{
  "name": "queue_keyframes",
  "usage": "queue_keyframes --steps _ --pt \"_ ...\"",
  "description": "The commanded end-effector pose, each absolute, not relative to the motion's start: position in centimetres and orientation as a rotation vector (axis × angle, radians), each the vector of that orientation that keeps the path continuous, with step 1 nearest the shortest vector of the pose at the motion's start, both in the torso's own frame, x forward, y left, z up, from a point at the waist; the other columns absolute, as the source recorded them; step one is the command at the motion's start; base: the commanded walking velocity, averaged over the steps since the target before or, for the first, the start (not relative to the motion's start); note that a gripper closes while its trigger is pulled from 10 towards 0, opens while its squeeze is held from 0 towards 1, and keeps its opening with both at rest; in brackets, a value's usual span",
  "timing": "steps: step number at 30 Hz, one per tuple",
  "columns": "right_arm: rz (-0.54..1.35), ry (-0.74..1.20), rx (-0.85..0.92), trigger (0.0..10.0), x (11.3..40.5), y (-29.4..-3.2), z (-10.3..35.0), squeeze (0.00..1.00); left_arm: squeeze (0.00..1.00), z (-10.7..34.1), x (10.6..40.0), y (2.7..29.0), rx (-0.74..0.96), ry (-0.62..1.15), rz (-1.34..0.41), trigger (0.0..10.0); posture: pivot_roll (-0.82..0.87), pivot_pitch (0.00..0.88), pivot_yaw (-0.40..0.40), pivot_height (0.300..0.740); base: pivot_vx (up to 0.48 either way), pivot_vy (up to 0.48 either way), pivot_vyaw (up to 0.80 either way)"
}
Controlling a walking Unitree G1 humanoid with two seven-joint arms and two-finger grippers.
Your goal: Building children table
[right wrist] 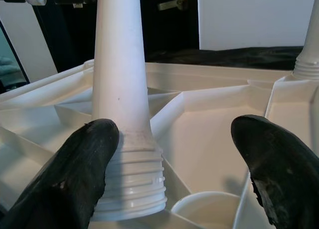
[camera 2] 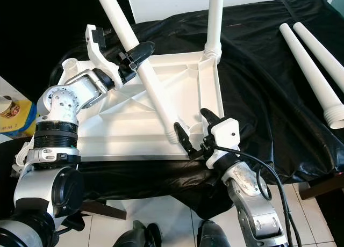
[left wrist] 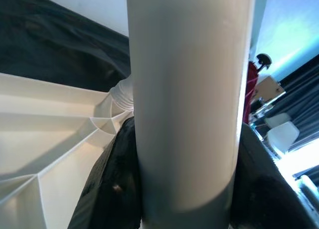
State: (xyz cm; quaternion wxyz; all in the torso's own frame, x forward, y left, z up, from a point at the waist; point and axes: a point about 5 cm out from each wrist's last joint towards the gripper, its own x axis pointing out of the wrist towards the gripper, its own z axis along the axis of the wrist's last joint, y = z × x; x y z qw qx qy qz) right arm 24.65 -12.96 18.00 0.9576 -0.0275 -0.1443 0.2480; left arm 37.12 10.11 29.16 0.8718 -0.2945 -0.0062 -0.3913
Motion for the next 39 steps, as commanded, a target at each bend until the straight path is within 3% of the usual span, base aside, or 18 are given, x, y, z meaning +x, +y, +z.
queue_keyframes --steps 1,4,20,32,39 --pt "0.516 -0.274 -0.042 10.0 24.7 -12.5 18.2 0.00 0.00 30.1 36.8 10.3 -0.534 -0.088 -0.819 10.0 -0.18 0.151 0.096 0.740 0.000 0.000 0.00" --pt "0.526 -0.244 -0.041 10.0 25.2 -11.9 18.5 0.00 0.00 30.5 36.3 9.6 -0.419 -0.146 -0.821 10.0 -0.18 0.148 0.091 0.740 0.000 0.000 0.00" --pt "0.539 -0.180 -0.020 10.0 26.8 -10.4 19.6 0.00 0.00 31.5 34.8 7.2 -0.247 -0.281 -0.847 10.0 -0.16 0.138 0.076 0.740 0.000 0.000 0.00" --pt "0.504 -0.185 -0.021 10.0 28.4 -11.6 20.8 0.00 0.00 32.3 33.6 5.5 -0.133 -0.384 -0.906 10.0 -0.16 0.141 0.071 0.740 0.000 0.000 0.00" --pt "0.542 -0.167 -0.023 10.0 29.2 -10.4 21.1 0.00 0.00 32.8 32.7 4.1 -0.034 -0.450 -0.938 10.0 -0.14 0.146 0.070 0.740 0.000 0.000 0.00"
